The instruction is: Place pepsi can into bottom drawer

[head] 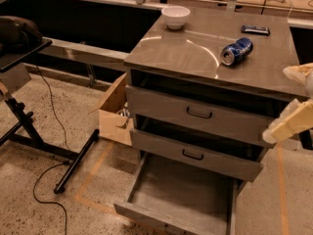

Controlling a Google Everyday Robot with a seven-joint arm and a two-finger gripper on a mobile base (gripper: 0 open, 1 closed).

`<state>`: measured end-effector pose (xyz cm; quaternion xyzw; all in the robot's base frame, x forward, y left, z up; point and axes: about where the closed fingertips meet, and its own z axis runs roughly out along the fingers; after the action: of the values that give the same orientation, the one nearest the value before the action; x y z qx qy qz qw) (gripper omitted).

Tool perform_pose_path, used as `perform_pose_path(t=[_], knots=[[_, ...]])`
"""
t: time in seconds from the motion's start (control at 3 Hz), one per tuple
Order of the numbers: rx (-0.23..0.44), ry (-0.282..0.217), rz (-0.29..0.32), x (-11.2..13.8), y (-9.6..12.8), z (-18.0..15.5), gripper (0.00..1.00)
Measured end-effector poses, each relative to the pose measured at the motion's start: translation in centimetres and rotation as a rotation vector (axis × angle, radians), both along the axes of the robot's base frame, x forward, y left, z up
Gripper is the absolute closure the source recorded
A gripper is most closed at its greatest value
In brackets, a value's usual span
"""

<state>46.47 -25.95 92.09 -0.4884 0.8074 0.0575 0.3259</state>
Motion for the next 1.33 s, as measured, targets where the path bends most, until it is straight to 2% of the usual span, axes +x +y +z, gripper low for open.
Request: perform_pose_path(t=[0.33,0.67,1.0,1.33], knots=[[0.207,-0.135,-0.082,4.7,-0.6,0.4,0.0],[0.296,-0.235,-0.168,7.9,-0.5,0.6,0.0],[0.29,-0.303,-0.215,9.4,-1.5,1.9,0.0],[0.27,-0.303,-0.27,10.3,-1.7,1.0,0.0]])
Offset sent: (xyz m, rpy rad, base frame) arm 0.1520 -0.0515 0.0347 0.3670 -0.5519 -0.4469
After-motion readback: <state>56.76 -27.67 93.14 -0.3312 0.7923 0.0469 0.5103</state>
